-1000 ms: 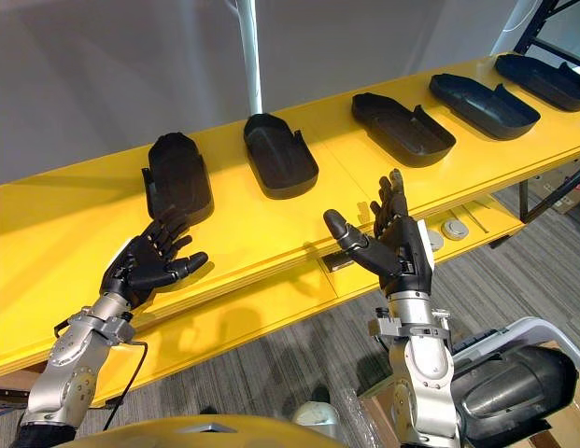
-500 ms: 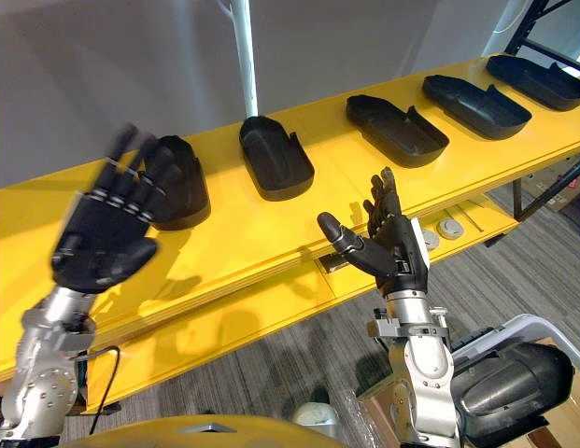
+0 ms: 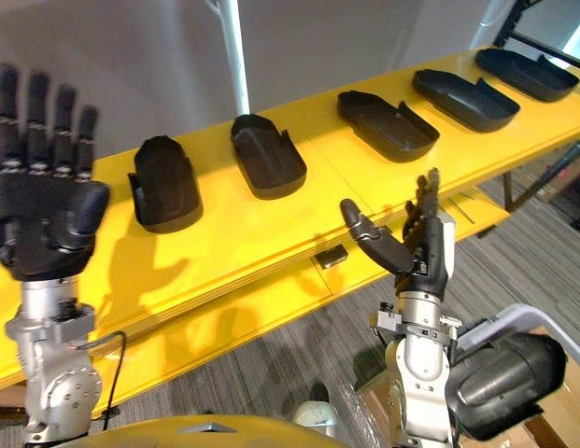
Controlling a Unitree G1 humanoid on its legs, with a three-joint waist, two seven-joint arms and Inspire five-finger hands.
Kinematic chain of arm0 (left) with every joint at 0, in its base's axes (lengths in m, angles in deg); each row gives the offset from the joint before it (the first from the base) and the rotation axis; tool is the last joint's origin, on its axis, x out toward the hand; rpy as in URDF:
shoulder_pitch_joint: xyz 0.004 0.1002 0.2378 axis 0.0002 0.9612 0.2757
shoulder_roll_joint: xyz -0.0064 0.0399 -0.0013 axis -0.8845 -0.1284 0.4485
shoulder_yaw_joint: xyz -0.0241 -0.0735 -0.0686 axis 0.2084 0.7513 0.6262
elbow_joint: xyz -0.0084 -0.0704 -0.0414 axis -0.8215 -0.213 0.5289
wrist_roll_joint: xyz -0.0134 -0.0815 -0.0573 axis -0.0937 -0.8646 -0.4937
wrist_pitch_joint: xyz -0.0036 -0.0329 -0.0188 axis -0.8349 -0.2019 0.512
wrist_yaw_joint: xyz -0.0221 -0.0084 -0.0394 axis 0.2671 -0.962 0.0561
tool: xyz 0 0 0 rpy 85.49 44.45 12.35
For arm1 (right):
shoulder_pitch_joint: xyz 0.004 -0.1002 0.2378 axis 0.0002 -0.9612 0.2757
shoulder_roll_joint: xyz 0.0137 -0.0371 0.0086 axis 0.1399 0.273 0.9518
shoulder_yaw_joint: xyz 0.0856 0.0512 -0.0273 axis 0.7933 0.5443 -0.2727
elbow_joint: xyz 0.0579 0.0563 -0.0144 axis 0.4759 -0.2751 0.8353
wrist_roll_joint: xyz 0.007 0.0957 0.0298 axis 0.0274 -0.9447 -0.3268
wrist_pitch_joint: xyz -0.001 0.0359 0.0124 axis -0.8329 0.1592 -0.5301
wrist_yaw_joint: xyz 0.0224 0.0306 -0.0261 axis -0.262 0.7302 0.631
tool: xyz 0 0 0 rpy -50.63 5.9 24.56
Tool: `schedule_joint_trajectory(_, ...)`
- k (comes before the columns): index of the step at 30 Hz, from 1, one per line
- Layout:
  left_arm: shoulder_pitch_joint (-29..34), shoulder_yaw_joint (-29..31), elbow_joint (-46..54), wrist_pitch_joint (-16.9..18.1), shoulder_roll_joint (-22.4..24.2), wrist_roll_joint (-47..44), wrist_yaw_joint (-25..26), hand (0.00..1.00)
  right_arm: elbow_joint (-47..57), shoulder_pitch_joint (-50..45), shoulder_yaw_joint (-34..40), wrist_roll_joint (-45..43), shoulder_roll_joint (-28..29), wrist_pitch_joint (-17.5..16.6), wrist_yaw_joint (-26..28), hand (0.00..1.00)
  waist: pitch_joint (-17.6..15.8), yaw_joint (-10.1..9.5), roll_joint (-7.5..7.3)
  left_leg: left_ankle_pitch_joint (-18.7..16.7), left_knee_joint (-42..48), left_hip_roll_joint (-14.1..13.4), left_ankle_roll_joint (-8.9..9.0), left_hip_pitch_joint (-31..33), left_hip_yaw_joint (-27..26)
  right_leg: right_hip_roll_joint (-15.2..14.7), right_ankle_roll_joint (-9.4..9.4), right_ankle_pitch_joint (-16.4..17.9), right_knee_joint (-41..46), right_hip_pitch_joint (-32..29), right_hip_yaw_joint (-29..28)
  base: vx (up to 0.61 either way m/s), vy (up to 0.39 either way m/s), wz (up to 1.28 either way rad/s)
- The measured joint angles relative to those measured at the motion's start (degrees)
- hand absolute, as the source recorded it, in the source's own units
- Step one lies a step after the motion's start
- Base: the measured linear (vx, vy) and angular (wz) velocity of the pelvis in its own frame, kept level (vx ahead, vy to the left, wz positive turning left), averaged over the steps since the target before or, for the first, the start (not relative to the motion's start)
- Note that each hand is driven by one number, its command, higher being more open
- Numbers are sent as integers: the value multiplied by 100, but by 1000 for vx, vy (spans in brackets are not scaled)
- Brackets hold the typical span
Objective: Walk over and take three plastic housings, then place them on the shelf
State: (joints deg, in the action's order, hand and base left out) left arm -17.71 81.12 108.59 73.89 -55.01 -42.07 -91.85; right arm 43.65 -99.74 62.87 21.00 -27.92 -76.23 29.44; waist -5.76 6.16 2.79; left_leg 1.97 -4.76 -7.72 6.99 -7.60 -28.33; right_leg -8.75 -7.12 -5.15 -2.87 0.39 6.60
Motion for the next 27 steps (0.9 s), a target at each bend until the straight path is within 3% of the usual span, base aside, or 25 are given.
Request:
schedule_joint_trajectory(5, -795, -738, -378, 0, -146, 159, 720, 100, 471, -643, 509, -65, 180, -5, -415, 100, -26, 541, -45, -421, 294, -122, 154, -340, -1036, 218, -9, -46, 65, -237, -1011, 32, 15, -110)
schedule_joint_trajectory(9, -1388, -1058, -903, -2, -142, 369, 1426, 100, 616, -1518, 1190, -654, 556, -277, -580, 100, -44, 1088, -68, -696, 529, -250, 283, -605, -1656, 450, -14, -58, 63, -304, -1631, 11, -19, -85)
schedule_joint_trajectory(11, -1522, -1092, -1006, -4, -142, 588, 1700, 100, 617, -1735, 1267, -805, 727, -424, -561, 100, -46, 1173, -67, -788, 662, -288, 268, -623, -1683, 526, -4, -86, 71, -380, -1844, 0, -36, -77)
schedule_joint_trajectory(15, -1512, -1079, -1008, -20, -131, 902, 2080, 100, 617, -1761, 1137, -1027, 794, -783, -142, 100, -171, 1109, 42, -1102, 1049, -357, 107, -720, -1080, 701, -20, -102, 197, -498, -2395, -55, -52, -72)
schedule_joint_trajectory(17, -1364, -974, -961, -27, -132, 1008, 2179, 100, 617, -1478, 894, -1027, 738, -862, 145, 100, -225, 858, -3, -1399, 1943, -388, -339, -369, -41, 701, -15, -83, 310, -610, -2723, -120, -4, -68)
schedule_joint_trajectory(18, -1316, -926, -946, -28, -132, 1032, 2207, 100, 617, -1385, 814, -1026, 675, -883, 203, 100, -243, 781, -1, -1481, 2205, -378, -460, -245, 339, 707, -5, -60, 317, -632, -2801, -128, 64, -70)
schedule_joint_trajectory(19, -1149, -806, -823, -37, -131, 1165, 2300, 100, 617, -1123, 605, -1026, 477, -909, 266, 100, -336, 649, 18, -1697, 2642, -343, -578, -25, 1062, 750, -18, -55, 347, -685, -2942, -148, 146, -62)
schedule_joint_trajectory(20, -933, -747, -663, -40, -130, 1210, 2316, 100, 616, -851, 366, -1025, 245, -911, 283, 100, -325, 554, 199, -1924, 2761, -339, -515, 99, 1550, 831, -18, -58, 417, -813, -2993, -154, 178, -51)
schedule_joint_trajectory(23, -724, -733, -393, -47, -124, 1207, 2188, 100, 615, -514, -97, -984, 178, -883, 111, 100, -329, 387, 364, -2300, 2531, -308, -194, 161, 1635, 892, -95, -10, 885, -1211, -2903, -157, 157, 7)
schedule_joint_trajectory(24, -729, -728, -332, -43, -122, 1207, 2122, 100, 613, -490, -259, -907, 281, -834, 20, 100, -376, 294, 317, -2392, 2521, -272, -74, 183, 1637, 885, -157, 40, 1142, -1343, -2888, -169, 82, 21)
schedule_joint_trajectory(25, -701, -717, -281, -4, -117, 1206, 2078, 100, 594, -539, -454, -894, 444, -738, -54, 100, -469, 128, 171, -2484, 2652, -211, 17, 211, 1645, 866, -186, 71, 1418, -1445, -2874, -141, 47, 5)
schedule_joint_trajectory(27, -541, -720, -283, 2, -69, 1205, 2073, 100, 575, -772, -667, -808, 667, -615, -79, 100, -538, 25, 25, -2624, 2968, -146, -89, 234, 1642, 798, -202, 56, 1570, -1419, -2840, -205, 63, -8)
